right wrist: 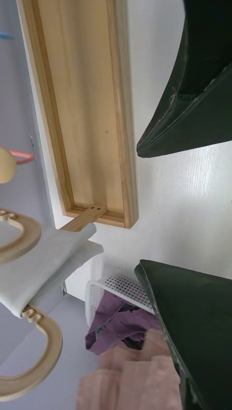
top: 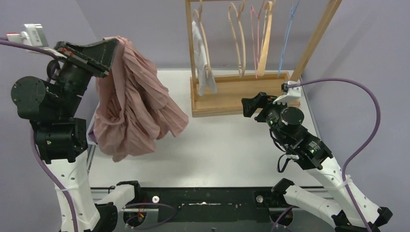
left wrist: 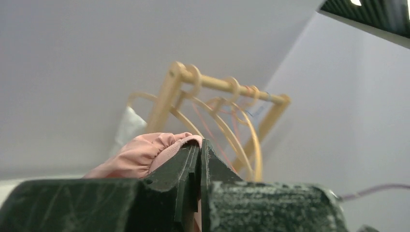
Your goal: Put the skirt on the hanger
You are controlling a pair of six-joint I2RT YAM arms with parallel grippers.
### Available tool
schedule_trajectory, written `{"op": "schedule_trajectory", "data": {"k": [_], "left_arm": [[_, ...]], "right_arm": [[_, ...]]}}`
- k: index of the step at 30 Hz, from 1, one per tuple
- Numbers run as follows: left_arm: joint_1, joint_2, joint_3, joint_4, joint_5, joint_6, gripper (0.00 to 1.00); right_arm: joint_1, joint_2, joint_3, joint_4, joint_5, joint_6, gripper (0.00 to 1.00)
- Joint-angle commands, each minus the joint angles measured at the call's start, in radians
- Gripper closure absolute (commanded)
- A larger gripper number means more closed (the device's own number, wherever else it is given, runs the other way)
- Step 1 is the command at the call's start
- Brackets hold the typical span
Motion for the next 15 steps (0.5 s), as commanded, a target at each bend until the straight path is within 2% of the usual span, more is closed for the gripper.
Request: {"op": "schedule_trajectory", "data": {"k": [1,6,9,12,15], "left_arm": [[-0.097,-0.064,-0.196,0.212,0.181,-0.205,1.00],[-0.223,-0.134,-0.515,0.288,0.213,-0.285,1.00],[-0.337,-0.160,-0.725,0.318,0.133,-0.285,1.00],[-0.526,-0.129,-0.910,0.384,-0.030,-0.296,1.00],[-0.774,-0.005,-1.012,0.472,-0.185,-0.285,1.00]], "right_arm": [[-0.006,-0.029,0.062,-0.063,0.066,0.083,0.20],[-0.006,-0.046,0.049,-0.149,0.103,0.146,0.21],[-0.006,-0.069,0.009,-0.184,0.133,0.189,0.21],[-0.007,-0.089,-0.034,-0.213,0.149,0.236,0.21],[-0.006,-0.099,-0.077,-0.237,0.151,0.278,0.20]]}}
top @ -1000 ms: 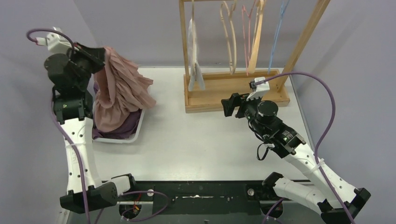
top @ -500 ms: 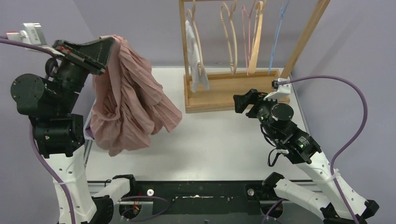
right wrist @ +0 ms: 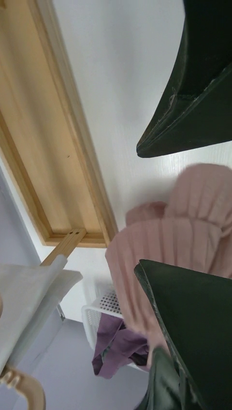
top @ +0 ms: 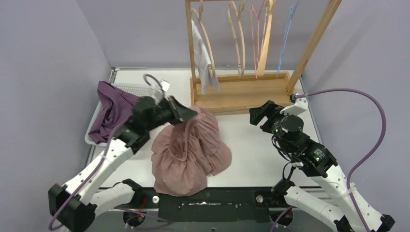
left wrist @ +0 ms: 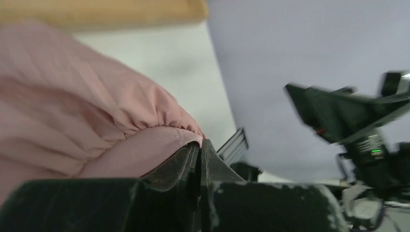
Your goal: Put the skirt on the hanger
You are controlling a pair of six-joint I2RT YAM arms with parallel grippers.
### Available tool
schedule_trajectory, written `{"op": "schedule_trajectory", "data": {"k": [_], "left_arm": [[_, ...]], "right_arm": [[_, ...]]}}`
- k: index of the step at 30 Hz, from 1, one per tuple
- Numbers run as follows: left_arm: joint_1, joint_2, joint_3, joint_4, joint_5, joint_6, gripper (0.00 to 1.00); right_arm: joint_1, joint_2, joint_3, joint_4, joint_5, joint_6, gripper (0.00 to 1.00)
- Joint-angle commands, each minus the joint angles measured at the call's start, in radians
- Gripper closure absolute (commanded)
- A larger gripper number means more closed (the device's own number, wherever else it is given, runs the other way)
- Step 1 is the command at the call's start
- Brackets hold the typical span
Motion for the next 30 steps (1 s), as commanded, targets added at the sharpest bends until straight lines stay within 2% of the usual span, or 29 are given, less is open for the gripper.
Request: {"op": "schedule_trajectory", "data": {"k": [1,5,6,8,10,13,16,20,25,28,30], "left_arm": [[-0.308,0.155,-0.084,0.211,-0.256,-0.011,1.00],[-0.433,0.399,0.031,0.182,-0.313,0.046,0.98],[-0.442,0.437,0.059,0.169,-0.309,0.062,0.91],[-0.446,0.487,0.102,0.136,-0.306,0.077,0.68],[-0.441,0.498,0.120,0.091,-0.304,0.093,0.52],[-0.423,0.453,0.106,0.027,-0.304,0.116,0.40],[-0.383,0.376,0.076,-0.044,-0.281,0.129,0.37],[-0.308,0.222,0.010,-0.120,-0.258,0.129,0.37],[-0.266,0.052,-0.083,-0.246,-0.338,0.119,0.37],[-0.259,-0.003,-0.133,-0.372,-0.438,0.084,0.39],[-0.256,-0.014,-0.155,-0.431,-0.459,0.065,0.41]], "right_arm": [[-0.005,-0.023,-0.053,-0.046,0.048,0.100,0.21],[-0.004,-0.046,-0.103,-0.101,0.066,0.180,0.21],[-0.003,-0.053,-0.113,-0.117,0.073,0.201,0.21],[-0.003,-0.075,-0.136,-0.144,0.082,0.236,0.20],[-0.003,-0.098,-0.165,-0.140,0.068,0.233,0.20],[-0.003,-0.117,-0.187,-0.136,0.036,0.219,0.19],[-0.004,-0.120,-0.198,-0.115,-0.027,0.182,0.17],[-0.003,-0.093,-0.212,-0.017,-0.195,0.106,0.16],[0.012,0.027,-0.186,0.097,-0.366,0.096,0.17],[0.056,0.116,-0.163,0.149,-0.373,0.129,0.19],[0.115,0.181,-0.135,0.154,-0.313,0.159,0.20]]}}
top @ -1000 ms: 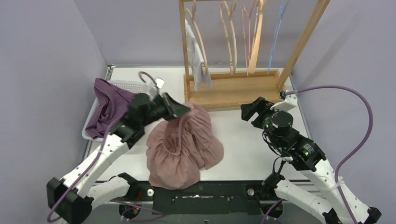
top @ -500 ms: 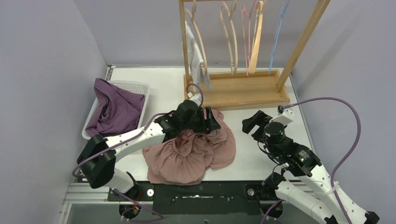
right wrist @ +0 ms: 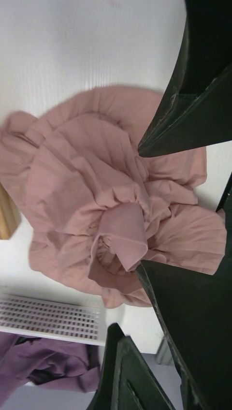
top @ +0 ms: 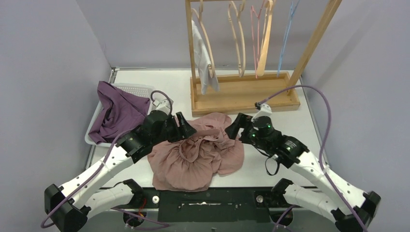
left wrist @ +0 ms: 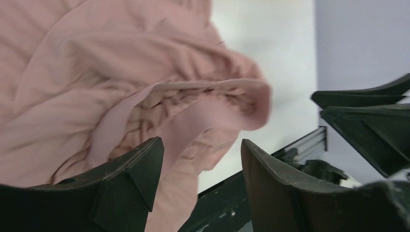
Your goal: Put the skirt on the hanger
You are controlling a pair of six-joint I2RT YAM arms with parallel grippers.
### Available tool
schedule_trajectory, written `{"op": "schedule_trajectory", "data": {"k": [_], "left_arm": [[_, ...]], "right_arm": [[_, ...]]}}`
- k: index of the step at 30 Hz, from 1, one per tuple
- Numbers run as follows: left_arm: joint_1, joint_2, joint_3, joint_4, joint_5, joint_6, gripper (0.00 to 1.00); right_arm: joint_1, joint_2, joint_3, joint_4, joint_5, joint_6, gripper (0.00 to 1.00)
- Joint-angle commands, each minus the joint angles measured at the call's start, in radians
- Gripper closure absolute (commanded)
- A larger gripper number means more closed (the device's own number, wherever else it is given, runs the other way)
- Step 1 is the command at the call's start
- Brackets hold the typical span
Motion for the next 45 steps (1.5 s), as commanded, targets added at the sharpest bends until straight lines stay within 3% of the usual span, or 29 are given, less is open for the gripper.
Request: {"op": "schedule_trajectory", "data": {"k": [1,11,17,22,25,27,29,31,33,40,45], "left_arm": [[0.011,-0.017,-0.058,-0.192,-0.099,-0.052,0.42],[0.021,0.061,-0.117,-0.178,-0.115,-0.106,0.54],[0.031,0.133,-0.129,-0.171,-0.125,-0.092,0.59],[0.041,0.189,-0.102,-0.203,-0.165,-0.067,0.63],[0.048,0.217,-0.085,-0.215,-0.179,-0.044,0.74],[0.050,0.222,-0.067,-0.227,-0.181,-0.023,0.85],[0.056,0.213,-0.025,-0.271,-0.204,-0.002,0.99],[0.066,0.186,0.040,-0.324,-0.207,0.019,1.00],[0.085,0.148,0.102,-0.364,-0.177,0.043,1.00],[0.145,0.058,0.414,-0.521,-0.083,0.116,1.00],[0.147,0.080,0.638,-0.574,0.011,0.125,1.00]], "right_arm": [[0.120,0.134,0.082,0.107,0.036,0.048,0.21],[0.176,0.325,0.124,-0.004,0.255,0.162,0.40],[0.176,0.353,0.121,-0.011,0.256,0.153,0.59],[0.177,0.392,0.161,-0.079,0.253,0.151,0.57],[0.176,0.424,0.178,-0.122,0.245,0.154,0.56],[0.177,0.437,0.190,-0.144,0.239,0.155,0.66],[0.177,0.436,0.205,-0.172,0.251,0.157,0.81],[0.178,0.420,0.226,-0.218,0.275,0.167,0.94],[0.178,0.392,0.258,-0.290,0.306,0.180,1.00],[0.178,0.180,0.379,-0.467,0.428,0.134,1.00],[0.179,0.096,0.554,-0.454,0.425,-0.095,1.00]]}}
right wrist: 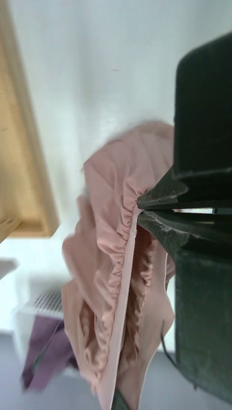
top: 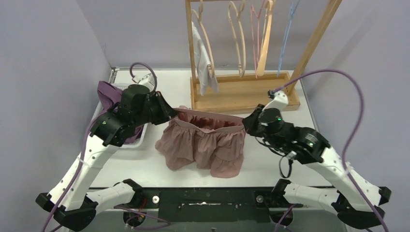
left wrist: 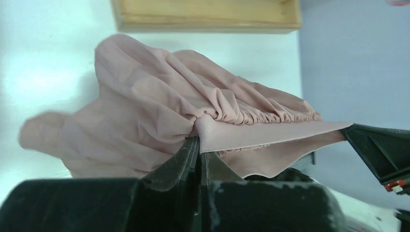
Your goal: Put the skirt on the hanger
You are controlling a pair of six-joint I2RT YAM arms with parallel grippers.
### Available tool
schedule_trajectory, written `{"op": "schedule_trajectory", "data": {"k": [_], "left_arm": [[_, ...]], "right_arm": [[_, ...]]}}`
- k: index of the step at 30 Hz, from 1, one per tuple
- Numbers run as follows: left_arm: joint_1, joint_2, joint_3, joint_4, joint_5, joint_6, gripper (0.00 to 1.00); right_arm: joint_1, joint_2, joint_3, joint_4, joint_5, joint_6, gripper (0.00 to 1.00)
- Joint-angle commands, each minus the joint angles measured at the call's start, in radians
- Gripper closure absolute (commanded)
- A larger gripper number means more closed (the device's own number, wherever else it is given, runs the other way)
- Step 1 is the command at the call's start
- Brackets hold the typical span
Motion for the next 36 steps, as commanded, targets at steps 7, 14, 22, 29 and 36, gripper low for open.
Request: {"op": "schedule_trajectory", "data": {"k": [7,14,22,29,36], "left_arm": [[0.018,0.070,0.394,-0.190,0.101,0.035,1.00],[0.018,0.076,0.238,-0.269,0.086,0.009,1.00],[0.028,0.043,-0.311,0.089,0.180,-0.068,1.00],[0.047,0.148,-0.530,0.289,0.211,-0.072,1.00],[0.094,0.114,-0.495,0.265,0.224,-0.021,0.72]], "right_arm": [[-0.002,0.052,0.507,-0.228,0.088,-0.238,1.00],[-0.006,0.132,0.434,-0.429,0.051,-0.024,1.00],[-0.176,0.003,-0.172,0.039,-0.150,-0.144,1.00],[-0.235,0.009,-0.434,0.245,-0.227,-0.153,1.00],[-0.250,-0.089,-0.472,0.271,-0.209,-0.175,0.86]]}}
